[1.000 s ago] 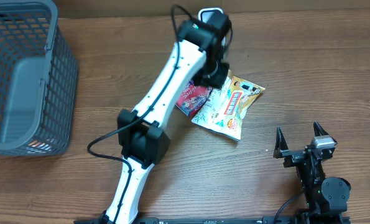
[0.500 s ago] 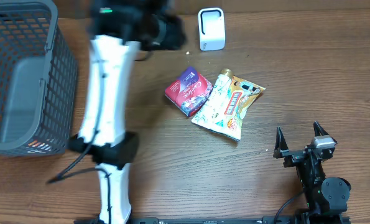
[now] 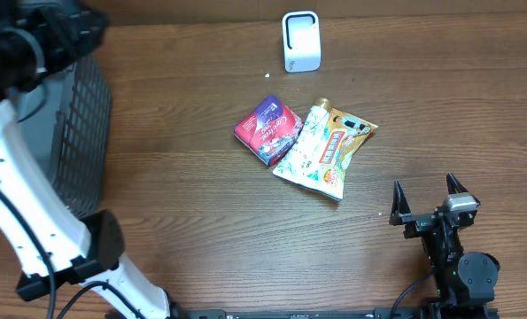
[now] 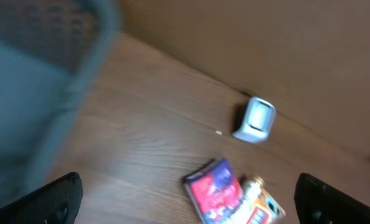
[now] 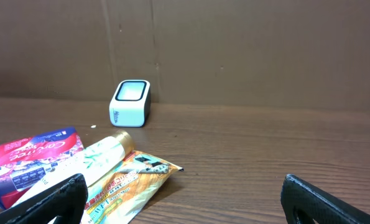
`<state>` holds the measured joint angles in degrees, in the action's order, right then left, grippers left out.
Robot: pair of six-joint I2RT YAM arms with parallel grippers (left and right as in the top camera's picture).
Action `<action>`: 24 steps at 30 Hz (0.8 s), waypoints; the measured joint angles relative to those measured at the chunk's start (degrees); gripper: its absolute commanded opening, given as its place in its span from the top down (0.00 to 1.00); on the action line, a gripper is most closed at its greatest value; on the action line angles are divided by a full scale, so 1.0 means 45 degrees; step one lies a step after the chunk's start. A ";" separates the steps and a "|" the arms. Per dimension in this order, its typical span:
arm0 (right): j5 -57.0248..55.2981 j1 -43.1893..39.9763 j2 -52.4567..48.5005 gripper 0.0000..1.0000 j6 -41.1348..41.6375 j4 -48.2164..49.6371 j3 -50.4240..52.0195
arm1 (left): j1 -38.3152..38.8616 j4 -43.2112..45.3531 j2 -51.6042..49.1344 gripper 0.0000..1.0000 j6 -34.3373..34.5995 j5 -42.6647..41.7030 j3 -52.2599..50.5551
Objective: Scan the item barcode
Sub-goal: 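Release the spray can onto the pouch and retract the left arm, then lower the left gripper into the basket over the orange box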
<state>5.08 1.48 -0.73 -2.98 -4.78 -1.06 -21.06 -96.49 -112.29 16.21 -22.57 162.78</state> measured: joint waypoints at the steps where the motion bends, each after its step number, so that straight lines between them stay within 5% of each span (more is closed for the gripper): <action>1: 0.0000 0.0000 0.0000 0.00 -0.0010 0.0000 0.0000 | -0.0534 0.0000 0.0000 0.00 0.0083 -0.0039 -0.0359; 5: 0.0005 0.0000 0.0000 0.00 -0.0005 0.0000 0.0000 | -0.2327 -0.0019 -0.0034 0.00 0.0962 0.0593 -0.2069; 16: 0.0000 0.0000 0.0000 0.00 0.0000 0.0005 0.0000 | -0.4439 -0.0044 -0.0170 0.00 0.4260 0.5969 -0.4328; 24: -0.0005 0.0000 0.0000 0.00 -0.0005 0.0000 0.0000 | -0.4629 0.1205 -0.0165 0.00 0.5294 0.6489 -0.7252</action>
<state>5.06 1.48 -0.73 -3.01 -4.78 -1.06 -41.89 -91.07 -113.03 40.03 6.63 130.15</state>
